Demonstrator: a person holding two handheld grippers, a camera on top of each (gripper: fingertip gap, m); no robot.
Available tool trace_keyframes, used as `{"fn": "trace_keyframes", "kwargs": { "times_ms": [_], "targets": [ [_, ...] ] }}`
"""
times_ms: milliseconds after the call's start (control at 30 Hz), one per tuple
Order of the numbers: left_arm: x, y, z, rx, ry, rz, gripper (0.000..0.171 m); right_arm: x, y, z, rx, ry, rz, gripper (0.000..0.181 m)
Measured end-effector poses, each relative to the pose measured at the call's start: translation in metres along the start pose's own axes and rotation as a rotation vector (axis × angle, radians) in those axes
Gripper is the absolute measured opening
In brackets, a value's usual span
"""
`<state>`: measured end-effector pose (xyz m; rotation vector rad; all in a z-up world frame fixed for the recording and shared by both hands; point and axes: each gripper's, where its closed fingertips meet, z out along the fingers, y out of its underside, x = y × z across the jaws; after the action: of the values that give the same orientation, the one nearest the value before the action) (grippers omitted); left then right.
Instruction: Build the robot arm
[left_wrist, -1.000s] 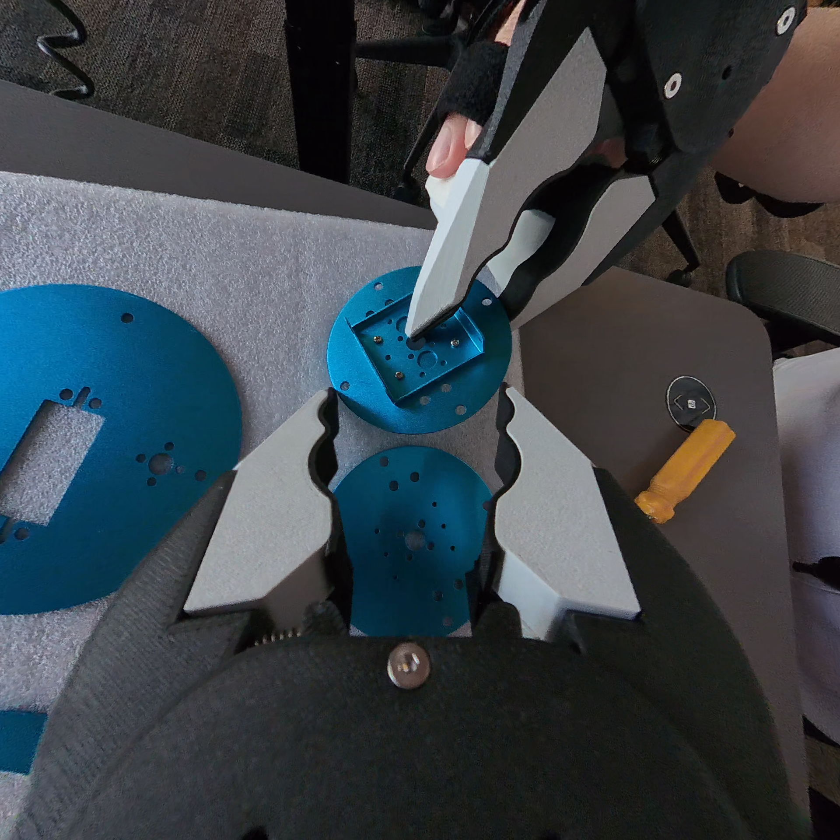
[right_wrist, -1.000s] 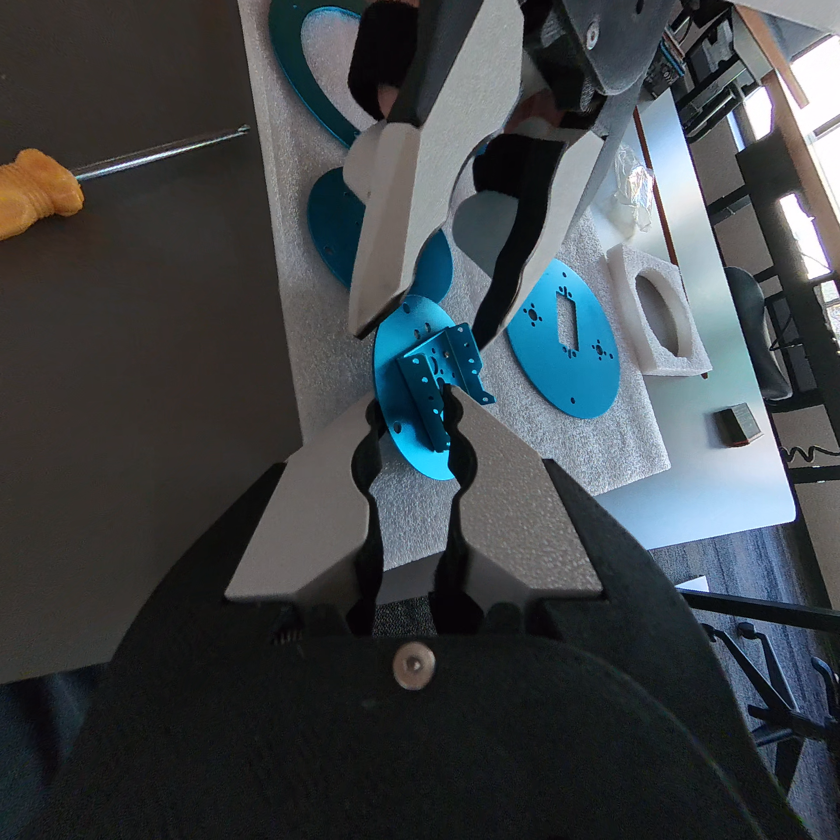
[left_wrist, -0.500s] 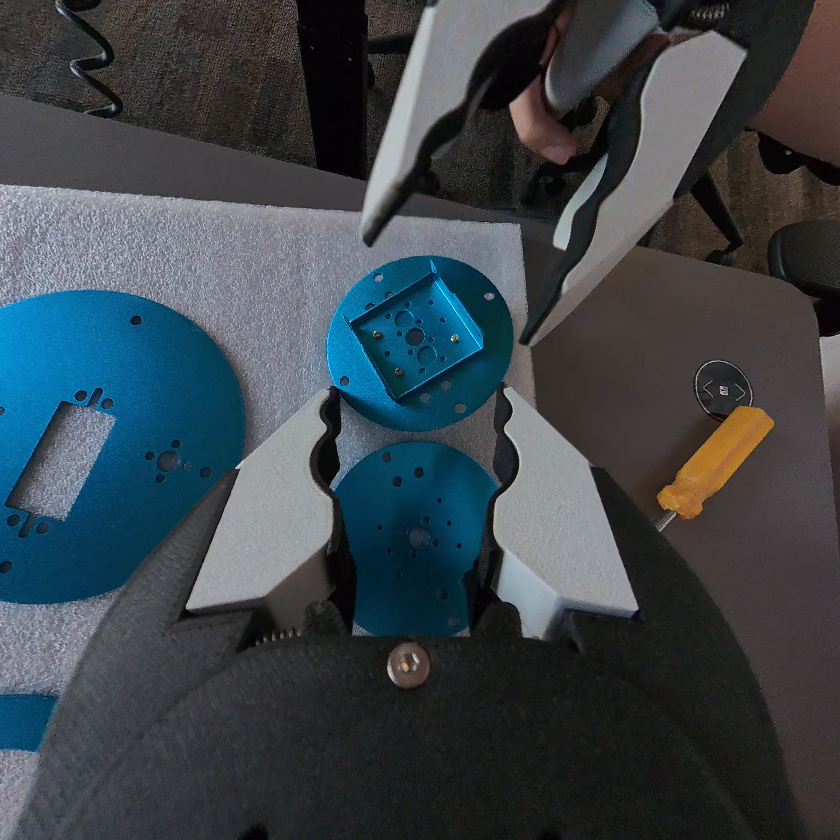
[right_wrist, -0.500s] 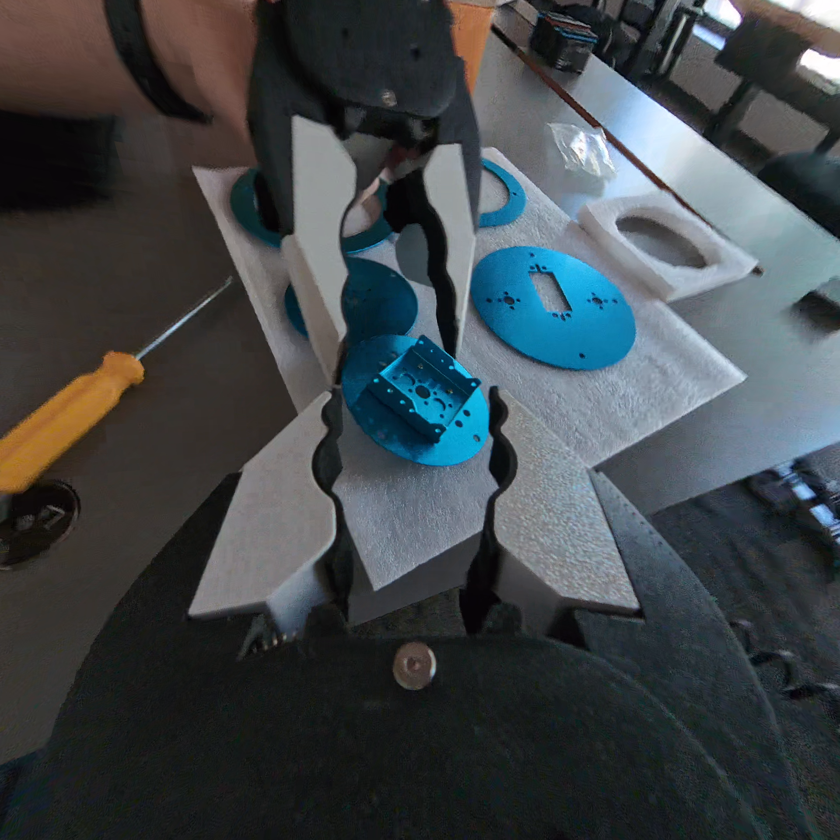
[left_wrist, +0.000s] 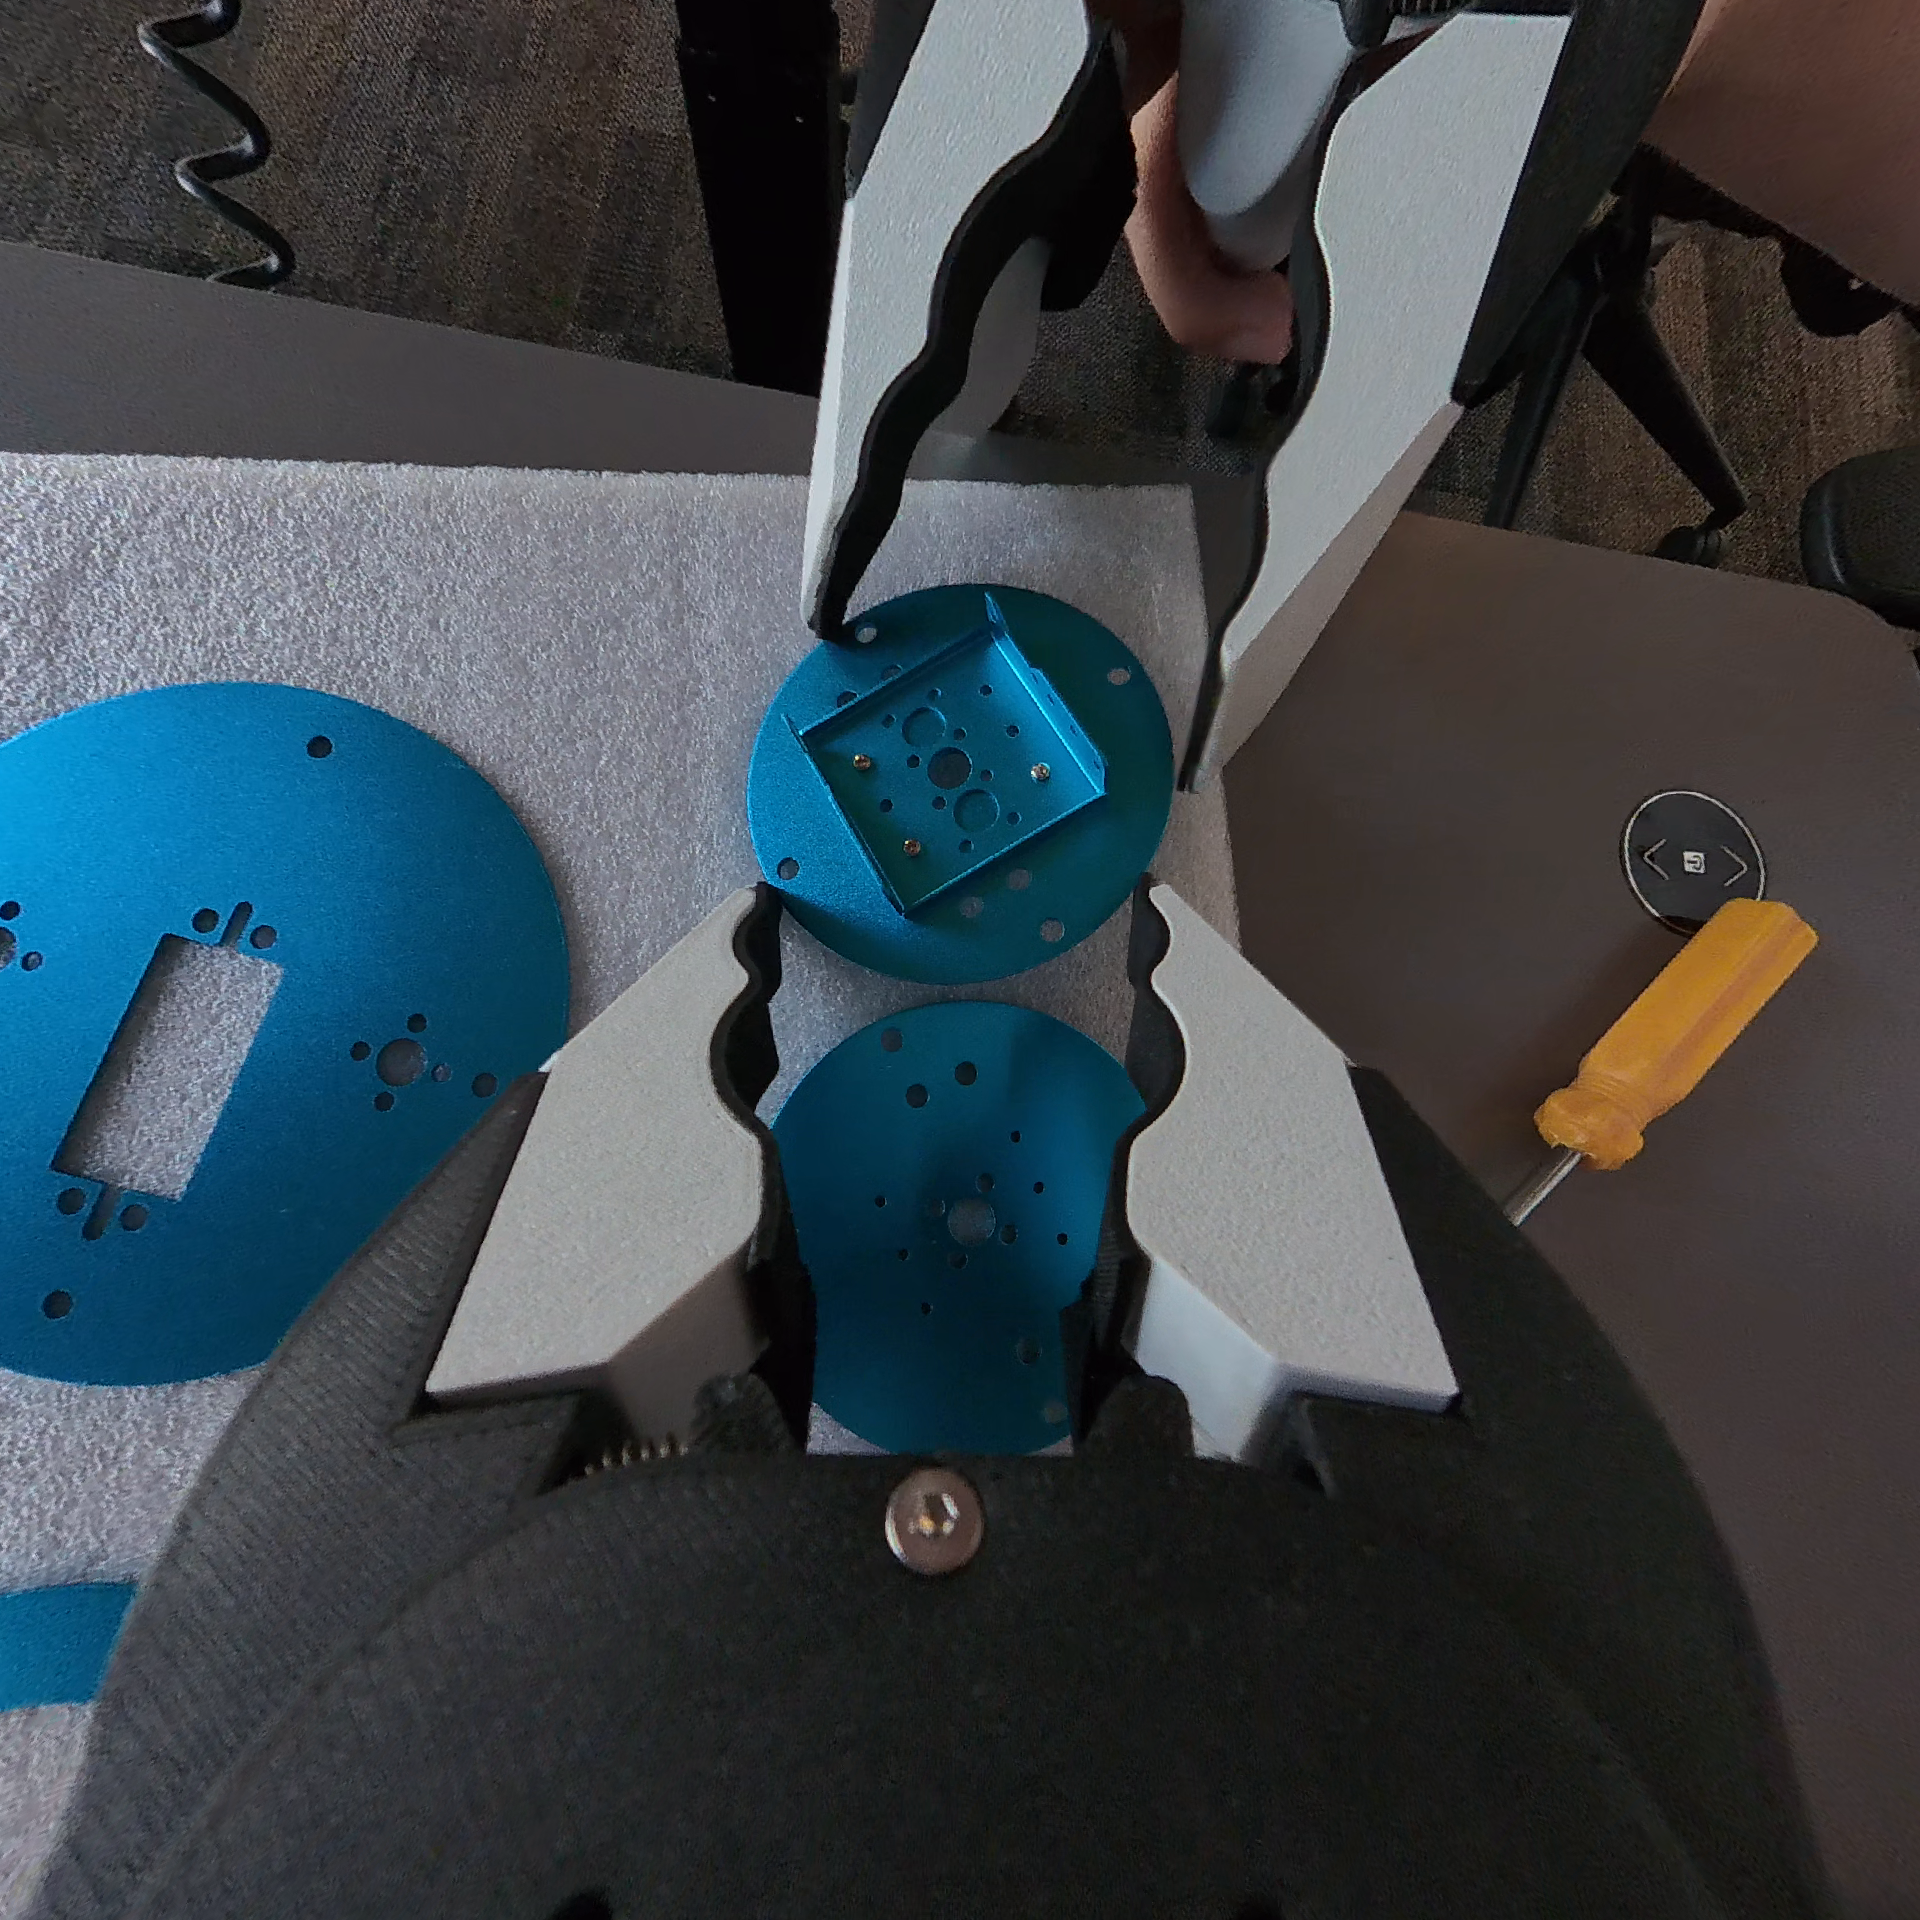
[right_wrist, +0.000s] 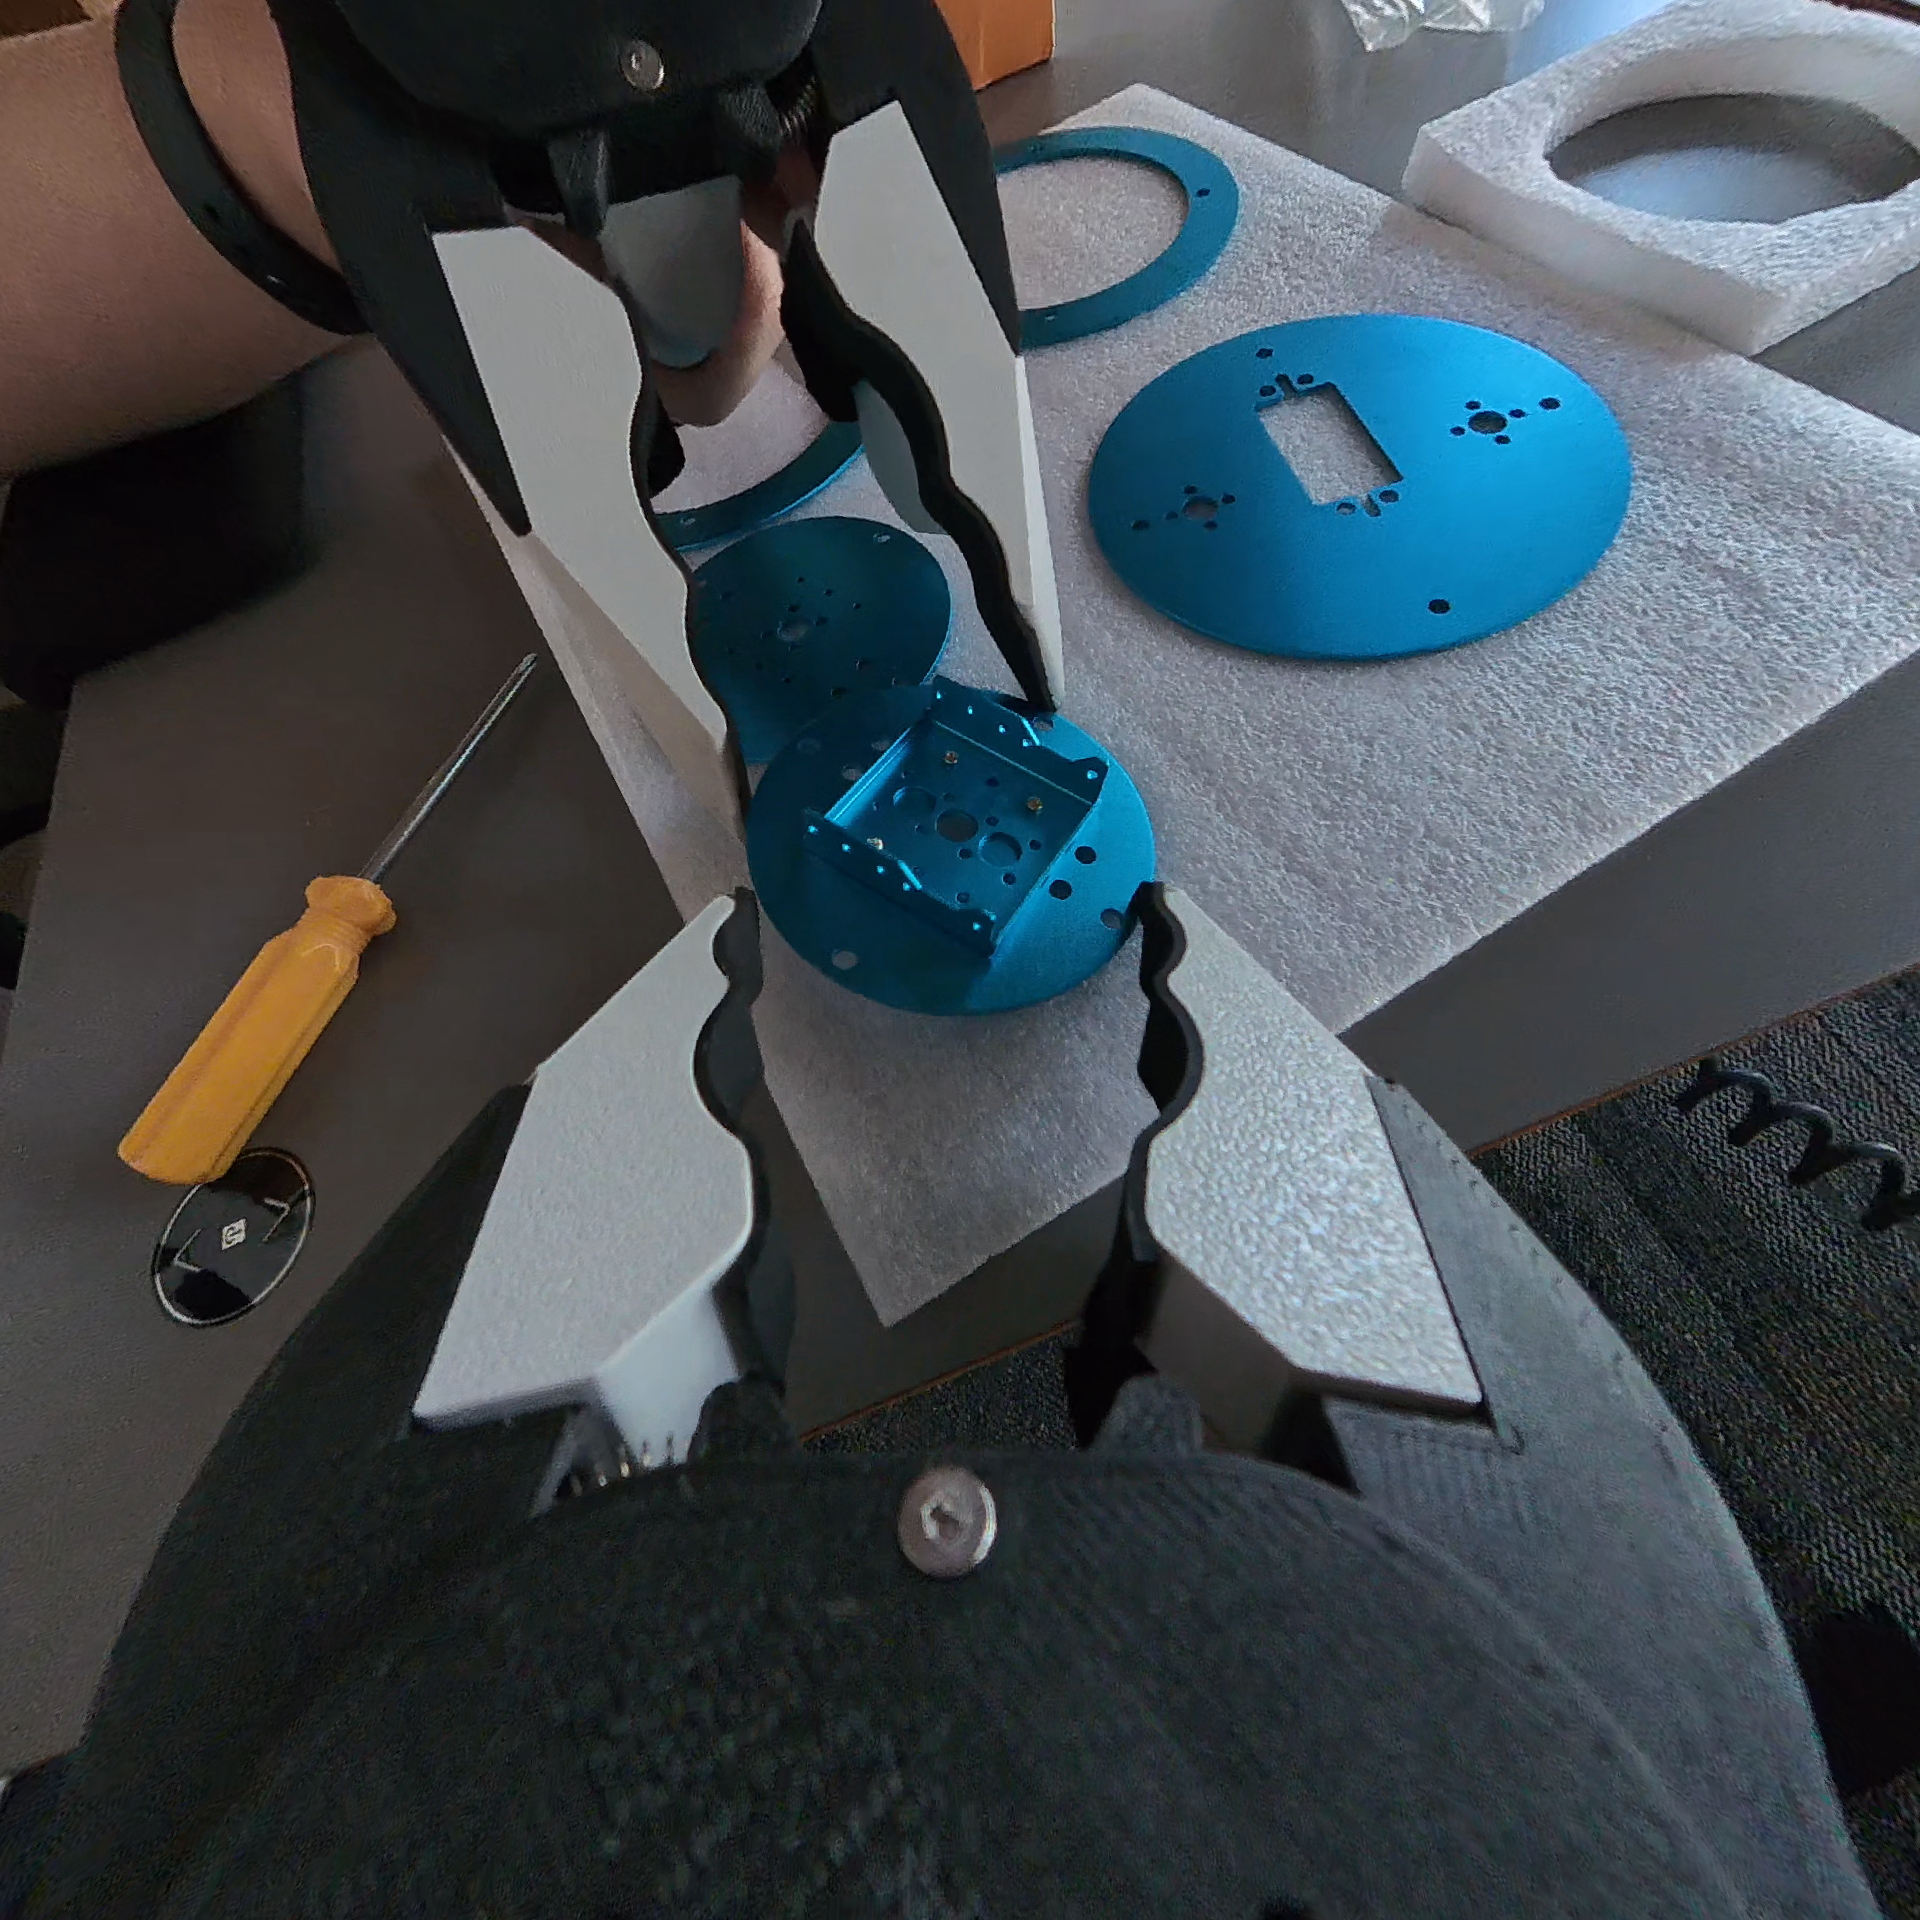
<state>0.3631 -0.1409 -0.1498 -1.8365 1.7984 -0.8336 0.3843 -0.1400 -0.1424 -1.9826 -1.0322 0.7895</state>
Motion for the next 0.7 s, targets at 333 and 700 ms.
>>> {"fn": "trace_keyframes", "kwargs": {
  "times_ms": [333,700],
  "targets": [
    [-0.0011,0.0003,-0.0005,-0.011,0.013,0.025,0.067,0.0006,0.0028,0.0009,-0.040,0.018,0.002,0.070],
    [-0.0009,0.0007,-0.0016,0.003,0.032,0.018,0.067,0.0013,0.0025,0.0005,-0.024,0.060,0.045,0.074]
  ]
}}
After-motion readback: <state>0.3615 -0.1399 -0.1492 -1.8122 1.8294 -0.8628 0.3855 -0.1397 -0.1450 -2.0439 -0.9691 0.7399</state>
